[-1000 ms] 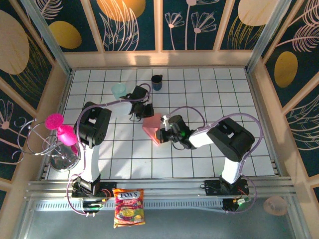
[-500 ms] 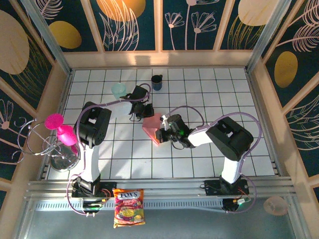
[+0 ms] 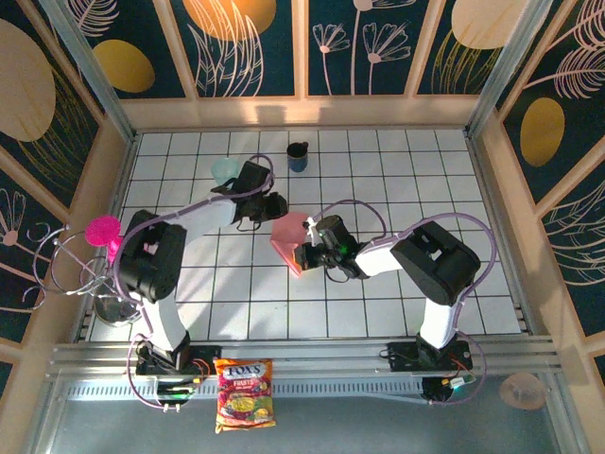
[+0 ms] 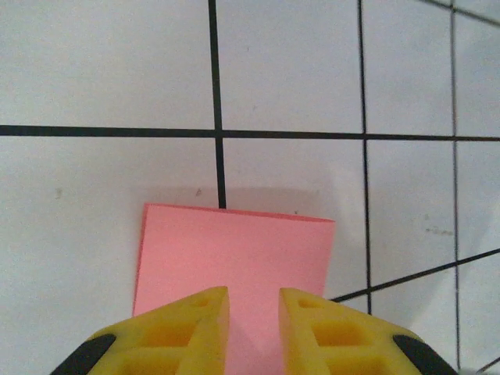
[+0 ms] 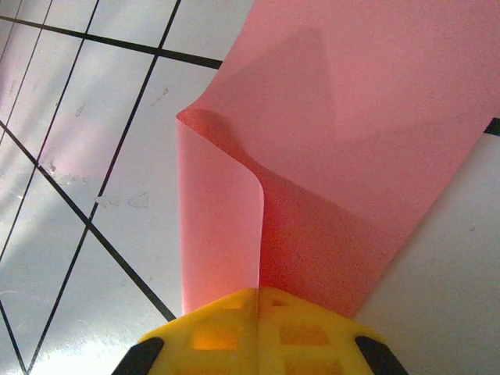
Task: Fold a paper plane with a square sheet of paper (pick it up from the middle)
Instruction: Third fold the triangle at the center of the table.
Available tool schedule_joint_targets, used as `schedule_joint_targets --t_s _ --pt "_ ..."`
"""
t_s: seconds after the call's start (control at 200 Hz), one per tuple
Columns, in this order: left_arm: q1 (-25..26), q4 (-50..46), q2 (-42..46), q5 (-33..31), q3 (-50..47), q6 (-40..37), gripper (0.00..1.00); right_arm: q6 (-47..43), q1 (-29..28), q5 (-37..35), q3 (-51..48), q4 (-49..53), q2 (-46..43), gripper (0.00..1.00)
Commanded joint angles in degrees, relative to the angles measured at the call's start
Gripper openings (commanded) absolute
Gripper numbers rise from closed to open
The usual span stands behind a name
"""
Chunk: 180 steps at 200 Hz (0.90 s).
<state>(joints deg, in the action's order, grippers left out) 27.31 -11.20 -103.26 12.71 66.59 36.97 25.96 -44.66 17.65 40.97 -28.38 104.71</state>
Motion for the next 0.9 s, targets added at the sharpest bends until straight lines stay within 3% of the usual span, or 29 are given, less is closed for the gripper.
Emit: schedule_joint_targets --t_s 0.0,0.13,0.33,0.571,0.896 --pt "-0.4 2.2 4.6 -3.2 -4.3 4.1 0.25 1.2 0.4 1.6 1.2 4.4 0.5 0.01" --pt "-0.5 5.0 9.9 -2.5 -9.4 7.2 0.25 1.7 0.4 3.2 1.4 5.0 -0.6 0.01" --pt "-0.4 11.0 12.9 4.3 -17.4 11.7 0.21 2.3 0.7 4.0 1.9 5.6 -0.8 0.01" --pt "0.0 15.5 13.1 9.8 -22.4 14.2 0.17 2.5 0.9 4.7 3.0 6.4 -0.6 0.02" --pt "2.4 17.2 10.3 12.2 -23.4 15.5 0.13 2.8 1.1 4.1 3.8 8.4 0.5 0.03"
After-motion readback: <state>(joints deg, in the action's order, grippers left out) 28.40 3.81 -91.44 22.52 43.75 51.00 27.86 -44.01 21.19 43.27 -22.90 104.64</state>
